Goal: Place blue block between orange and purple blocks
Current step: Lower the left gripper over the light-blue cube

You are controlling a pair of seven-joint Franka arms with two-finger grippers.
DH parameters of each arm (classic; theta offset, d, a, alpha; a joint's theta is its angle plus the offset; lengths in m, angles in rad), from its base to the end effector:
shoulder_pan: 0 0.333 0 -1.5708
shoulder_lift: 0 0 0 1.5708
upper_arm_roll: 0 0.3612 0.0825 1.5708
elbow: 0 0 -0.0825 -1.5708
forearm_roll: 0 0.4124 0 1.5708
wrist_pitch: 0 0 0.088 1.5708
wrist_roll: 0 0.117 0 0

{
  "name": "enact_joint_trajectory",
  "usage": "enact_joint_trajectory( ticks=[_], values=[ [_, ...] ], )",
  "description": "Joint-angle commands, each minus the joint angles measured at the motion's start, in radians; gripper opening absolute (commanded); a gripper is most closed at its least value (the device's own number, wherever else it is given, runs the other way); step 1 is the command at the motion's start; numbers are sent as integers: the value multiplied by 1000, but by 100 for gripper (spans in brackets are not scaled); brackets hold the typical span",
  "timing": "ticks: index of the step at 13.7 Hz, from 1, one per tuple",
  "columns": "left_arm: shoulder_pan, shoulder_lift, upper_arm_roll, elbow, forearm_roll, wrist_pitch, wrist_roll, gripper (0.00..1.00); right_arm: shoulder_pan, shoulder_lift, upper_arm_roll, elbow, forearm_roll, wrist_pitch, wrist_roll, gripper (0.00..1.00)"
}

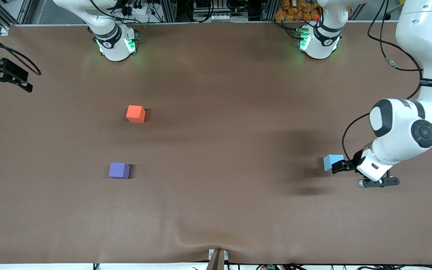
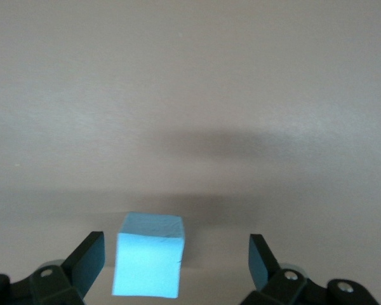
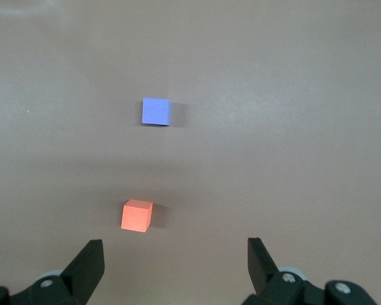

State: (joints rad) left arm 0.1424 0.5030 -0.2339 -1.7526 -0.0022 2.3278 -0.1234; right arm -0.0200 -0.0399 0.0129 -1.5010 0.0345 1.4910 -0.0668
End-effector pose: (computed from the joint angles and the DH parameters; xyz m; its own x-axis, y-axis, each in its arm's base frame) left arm 0.7129 -0.0478 0.3108 0.9952 0.0701 0.0684 0.0614 -0.9905 0.1228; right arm 0.5604 0.0005 0.7101 0.9975 0.0624 0.0321 0.0634 -0.9975 -0.0317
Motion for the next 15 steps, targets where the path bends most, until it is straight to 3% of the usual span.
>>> enact_joint_trajectory(
  ticks=[1,6,15],
  values=[
    [-32,48,2,51,-28,-1,-19,100,-17,6,6,13,22,-8,-8,100],
    [-43,103,7,87,-13,-1,-10,100,-17,6,6,13,21,-8,-8,100],
    [12,89,13,5,131,-11,36,100,-17,6,6,13,21,-8,-8,100]
  ],
)
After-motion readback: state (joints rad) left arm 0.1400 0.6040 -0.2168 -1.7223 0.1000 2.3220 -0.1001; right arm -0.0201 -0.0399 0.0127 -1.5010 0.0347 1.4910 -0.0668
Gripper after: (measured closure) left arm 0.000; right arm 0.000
